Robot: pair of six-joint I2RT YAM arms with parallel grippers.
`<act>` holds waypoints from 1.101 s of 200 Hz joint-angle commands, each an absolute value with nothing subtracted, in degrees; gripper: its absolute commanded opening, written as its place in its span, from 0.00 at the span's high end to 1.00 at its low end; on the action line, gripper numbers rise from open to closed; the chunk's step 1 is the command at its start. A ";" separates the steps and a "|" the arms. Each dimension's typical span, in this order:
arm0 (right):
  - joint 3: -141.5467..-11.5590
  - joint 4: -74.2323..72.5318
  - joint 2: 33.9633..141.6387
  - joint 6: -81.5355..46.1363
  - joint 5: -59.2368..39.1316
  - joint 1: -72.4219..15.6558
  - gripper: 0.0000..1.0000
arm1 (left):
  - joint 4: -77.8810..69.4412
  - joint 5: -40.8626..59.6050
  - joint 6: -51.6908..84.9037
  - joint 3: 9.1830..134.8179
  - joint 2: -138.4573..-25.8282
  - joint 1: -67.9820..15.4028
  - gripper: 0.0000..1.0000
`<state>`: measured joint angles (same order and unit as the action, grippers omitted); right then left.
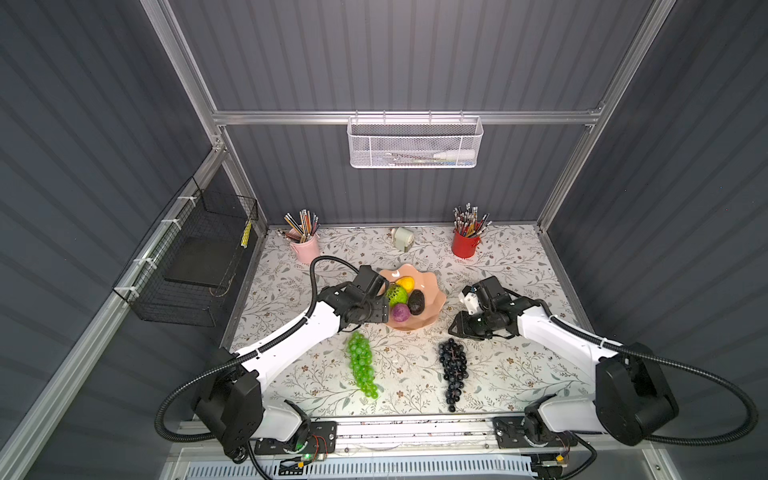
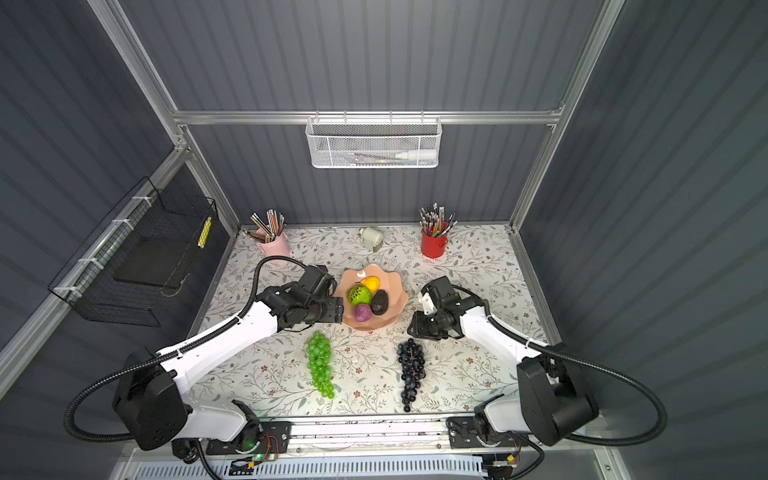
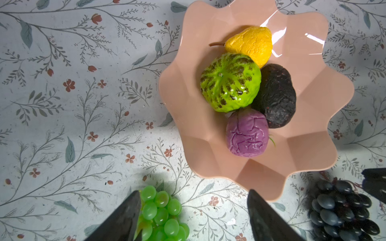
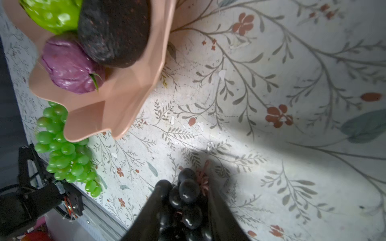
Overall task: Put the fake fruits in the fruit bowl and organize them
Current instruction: 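Close the right gripper on the dark grape bunch stem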
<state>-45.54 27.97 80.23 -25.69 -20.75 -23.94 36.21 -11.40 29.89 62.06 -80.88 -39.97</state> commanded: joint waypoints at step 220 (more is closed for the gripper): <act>-46.22 29.09 81.23 -24.19 -20.31 -24.11 1.00 | 37.53 -12.44 30.66 63.50 -81.90 -39.90 0.19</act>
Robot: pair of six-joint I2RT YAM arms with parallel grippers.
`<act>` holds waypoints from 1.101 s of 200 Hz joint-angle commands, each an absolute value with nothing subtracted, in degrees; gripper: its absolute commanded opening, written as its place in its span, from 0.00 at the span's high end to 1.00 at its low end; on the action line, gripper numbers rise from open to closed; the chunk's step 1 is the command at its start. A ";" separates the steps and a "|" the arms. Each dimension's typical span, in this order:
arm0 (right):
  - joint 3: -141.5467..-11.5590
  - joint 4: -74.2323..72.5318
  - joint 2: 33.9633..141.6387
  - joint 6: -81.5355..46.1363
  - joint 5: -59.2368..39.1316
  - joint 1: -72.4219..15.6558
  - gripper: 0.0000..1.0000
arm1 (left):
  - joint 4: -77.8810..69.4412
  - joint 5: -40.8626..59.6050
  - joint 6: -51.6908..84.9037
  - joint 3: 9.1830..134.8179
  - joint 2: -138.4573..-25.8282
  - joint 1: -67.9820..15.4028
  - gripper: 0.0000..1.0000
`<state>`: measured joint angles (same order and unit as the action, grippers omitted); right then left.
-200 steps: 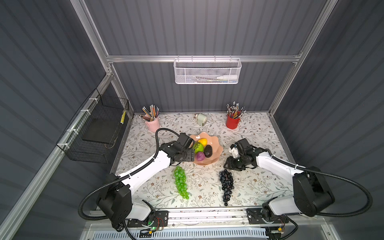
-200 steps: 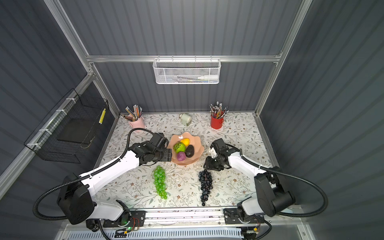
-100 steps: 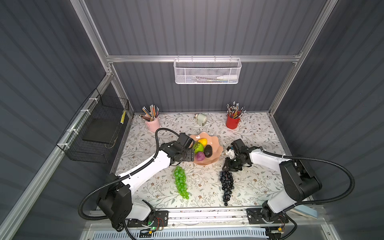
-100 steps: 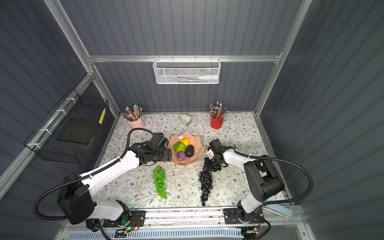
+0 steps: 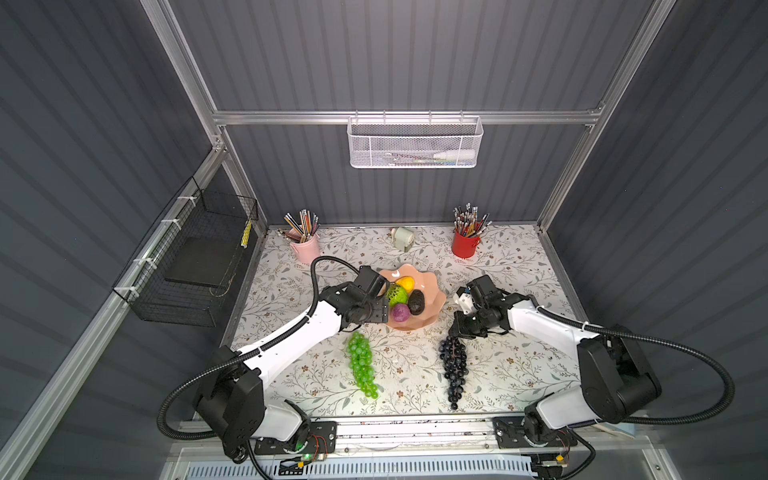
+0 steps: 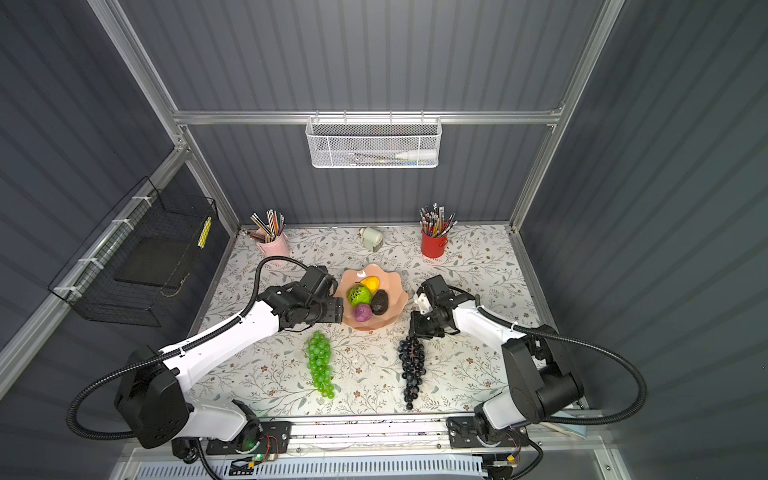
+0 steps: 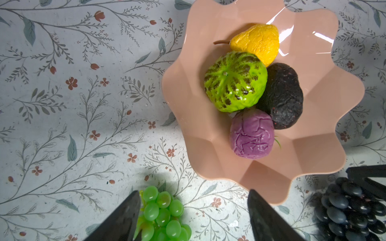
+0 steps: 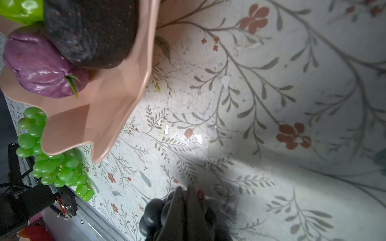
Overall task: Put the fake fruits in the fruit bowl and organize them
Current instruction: 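Close the right gripper on the dark grape bunch stem, then lift the dark grapes with the right gripper and carry them over the bowl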
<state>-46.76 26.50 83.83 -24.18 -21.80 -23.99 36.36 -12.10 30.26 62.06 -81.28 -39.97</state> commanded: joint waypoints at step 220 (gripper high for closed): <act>-85.12 47.41 75.24 -20.65 -17.52 -28.59 1.00 | 38.43 -16.12 32.29 62.37 -78.62 -39.90 0.18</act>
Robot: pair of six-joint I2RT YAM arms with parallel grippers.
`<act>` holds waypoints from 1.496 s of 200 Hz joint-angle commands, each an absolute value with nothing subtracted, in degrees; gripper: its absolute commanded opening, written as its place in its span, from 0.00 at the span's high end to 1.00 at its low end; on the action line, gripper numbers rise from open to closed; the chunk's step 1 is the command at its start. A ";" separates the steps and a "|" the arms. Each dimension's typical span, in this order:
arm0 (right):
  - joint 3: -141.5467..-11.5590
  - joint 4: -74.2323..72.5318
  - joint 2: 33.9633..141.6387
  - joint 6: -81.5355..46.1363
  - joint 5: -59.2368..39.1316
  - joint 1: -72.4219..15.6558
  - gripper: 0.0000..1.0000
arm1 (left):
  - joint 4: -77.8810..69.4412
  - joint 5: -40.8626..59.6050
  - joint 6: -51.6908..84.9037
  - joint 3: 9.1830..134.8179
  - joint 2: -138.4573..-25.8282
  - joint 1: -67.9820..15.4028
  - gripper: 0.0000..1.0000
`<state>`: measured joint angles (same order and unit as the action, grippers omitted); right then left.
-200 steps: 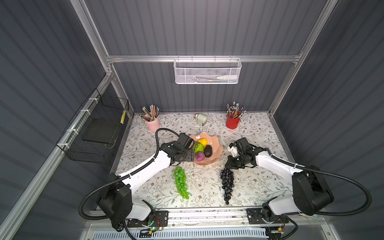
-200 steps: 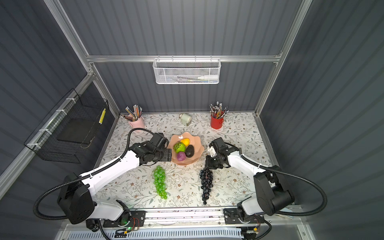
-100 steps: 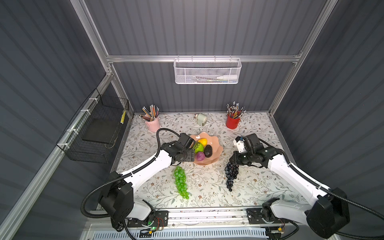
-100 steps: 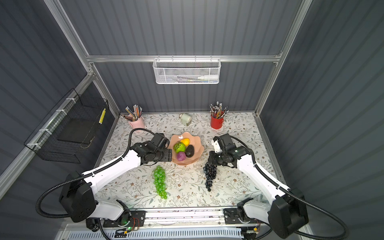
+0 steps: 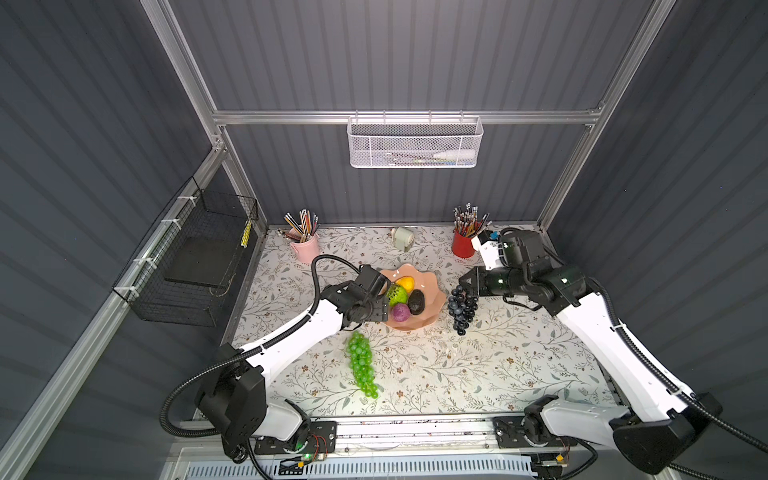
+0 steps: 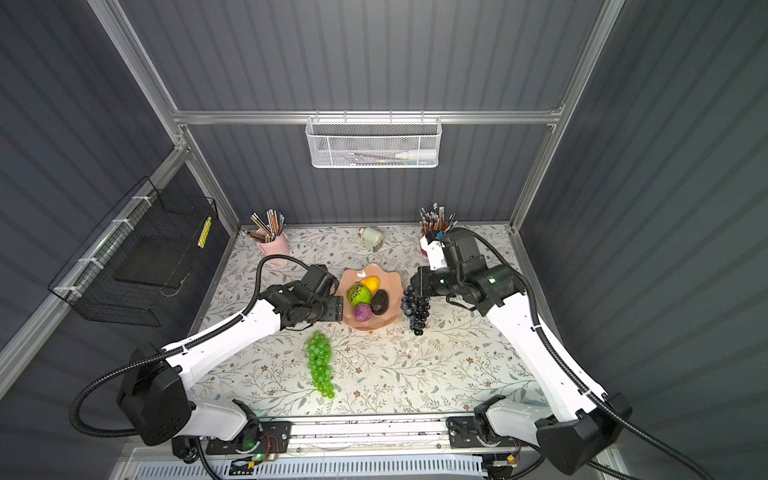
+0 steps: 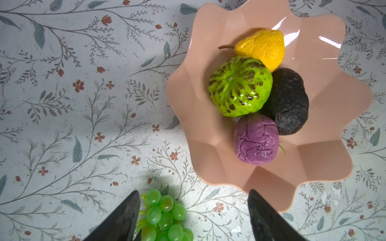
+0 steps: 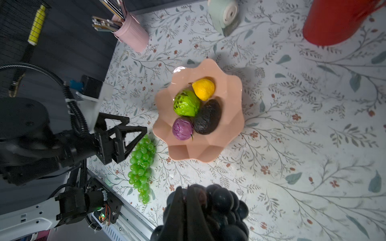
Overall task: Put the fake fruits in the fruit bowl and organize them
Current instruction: 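Lift the dark grapes with the right gripper and carry them over the bowl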
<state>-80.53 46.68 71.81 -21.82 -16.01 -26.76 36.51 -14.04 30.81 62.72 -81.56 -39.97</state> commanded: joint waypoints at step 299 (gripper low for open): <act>-84.13 29.19 95.14 -28.58 -27.51 -35.78 1.00 | 40.62 -21.19 34.43 57.40 -69.69 -39.90 0.16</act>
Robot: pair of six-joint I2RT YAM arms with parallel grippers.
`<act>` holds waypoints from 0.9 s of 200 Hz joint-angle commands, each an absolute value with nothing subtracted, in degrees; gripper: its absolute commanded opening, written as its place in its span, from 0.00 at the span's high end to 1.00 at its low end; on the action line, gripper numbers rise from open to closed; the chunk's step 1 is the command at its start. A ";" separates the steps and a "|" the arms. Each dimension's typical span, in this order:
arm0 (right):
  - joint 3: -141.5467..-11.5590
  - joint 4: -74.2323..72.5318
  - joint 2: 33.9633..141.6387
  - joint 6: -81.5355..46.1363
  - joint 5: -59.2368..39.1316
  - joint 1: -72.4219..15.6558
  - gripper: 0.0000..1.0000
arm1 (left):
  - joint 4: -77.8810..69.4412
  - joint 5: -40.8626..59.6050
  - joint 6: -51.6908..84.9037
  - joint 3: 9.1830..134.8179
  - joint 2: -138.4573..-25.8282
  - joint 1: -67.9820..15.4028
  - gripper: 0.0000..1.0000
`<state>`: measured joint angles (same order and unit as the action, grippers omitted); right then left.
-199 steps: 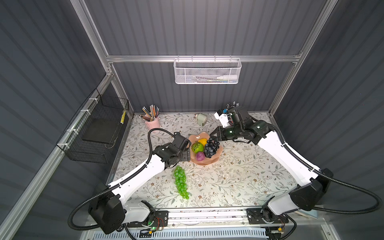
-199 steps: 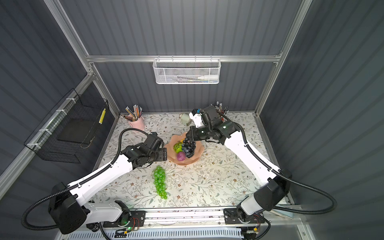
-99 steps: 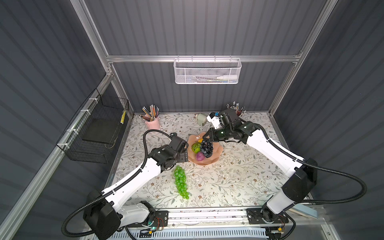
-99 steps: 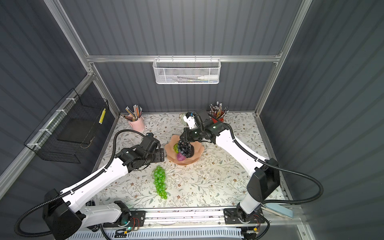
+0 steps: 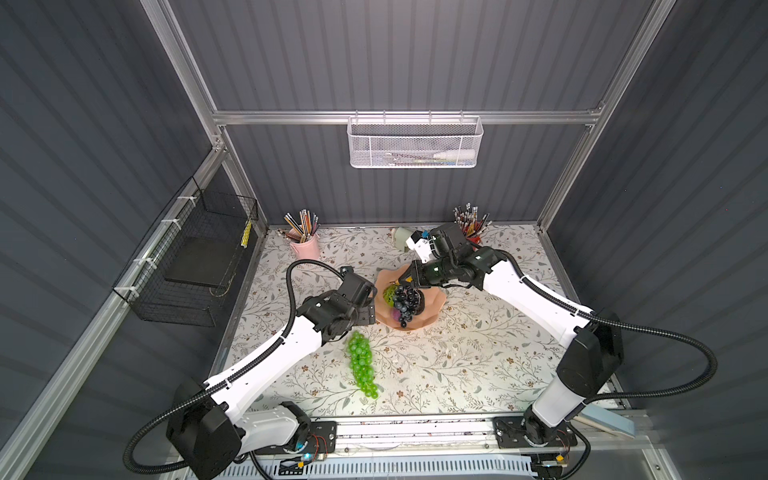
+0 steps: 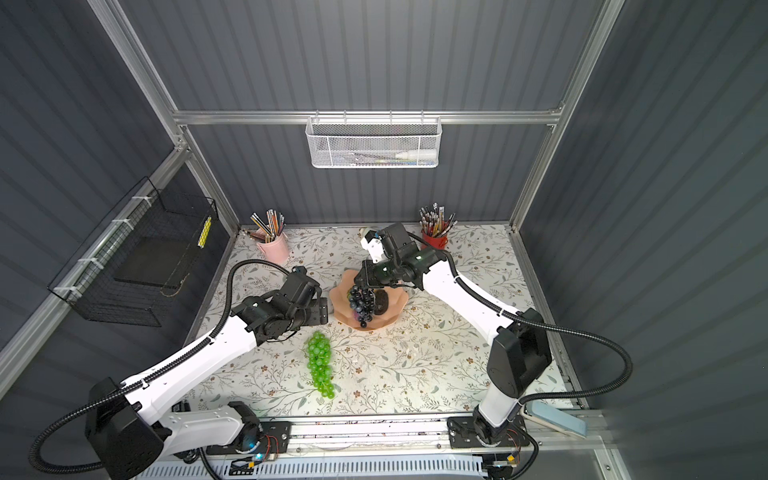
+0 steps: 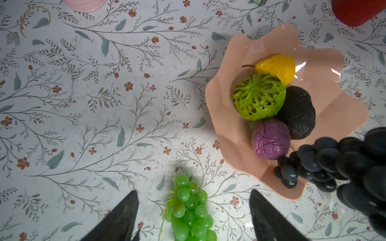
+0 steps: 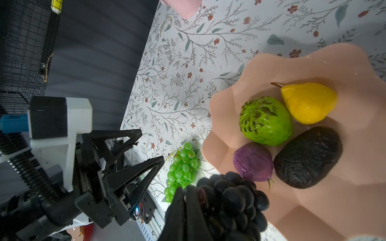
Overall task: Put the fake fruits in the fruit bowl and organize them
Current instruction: 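Lift the dark grapes with the right gripper and carry them over the bowl, then lower the dark grapes into the bowl beside the avocado with the right gripper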
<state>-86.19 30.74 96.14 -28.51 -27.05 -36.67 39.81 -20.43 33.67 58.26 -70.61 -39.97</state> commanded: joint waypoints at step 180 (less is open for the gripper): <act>-77.09 26.89 97.89 -22.42 -27.78 -24.58 1.00 | 41.04 -19.92 34.59 60.82 -74.88 -39.90 0.16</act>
<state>-76.93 26.39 96.09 -25.15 -29.36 -25.30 39.81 -20.36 33.71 59.00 -74.11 -39.97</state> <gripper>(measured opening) 0.053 0.841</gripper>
